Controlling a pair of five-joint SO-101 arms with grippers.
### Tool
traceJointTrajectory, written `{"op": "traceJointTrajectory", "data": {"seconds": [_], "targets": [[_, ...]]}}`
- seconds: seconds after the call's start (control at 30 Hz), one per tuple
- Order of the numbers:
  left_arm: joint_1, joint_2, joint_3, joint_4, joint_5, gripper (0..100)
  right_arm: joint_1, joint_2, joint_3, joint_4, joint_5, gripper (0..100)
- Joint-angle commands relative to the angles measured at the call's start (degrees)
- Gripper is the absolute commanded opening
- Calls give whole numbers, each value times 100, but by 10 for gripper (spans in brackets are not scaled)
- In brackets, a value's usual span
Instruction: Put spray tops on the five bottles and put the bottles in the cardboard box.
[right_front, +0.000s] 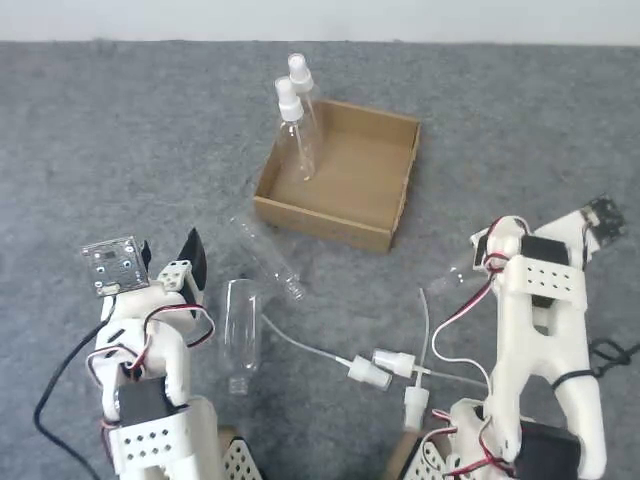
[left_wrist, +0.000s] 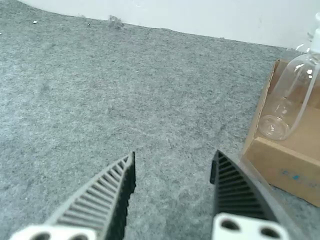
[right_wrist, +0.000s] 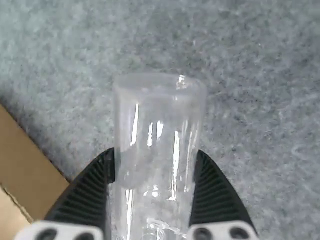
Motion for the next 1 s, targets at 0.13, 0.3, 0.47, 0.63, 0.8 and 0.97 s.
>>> {"op": "traceJointTrajectory", "data": {"seconds": [0.13, 0.3, 0.47, 0.63, 0.8, 0.97], "targets": [[-35, -44, -101, -158, -26, 228, 101, -259, 149, -189, -554, 10], [-35, -44, -101, -158, -26, 228, 338, -259, 185, -233, -756, 11], [-35, -44, -101, -158, -26, 228, 505, -251, 185, -224, -870, 11], [-35, -44, -101, -158, -35, 228, 523, -251, 185, -198, -993, 12], [-35, -44, -101, -158, -35, 228, 497, -251, 193, -189, -1081, 59], [-35, -44, -101, -158, -35, 228, 497, -259, 290, -189, -993, 74]]}}
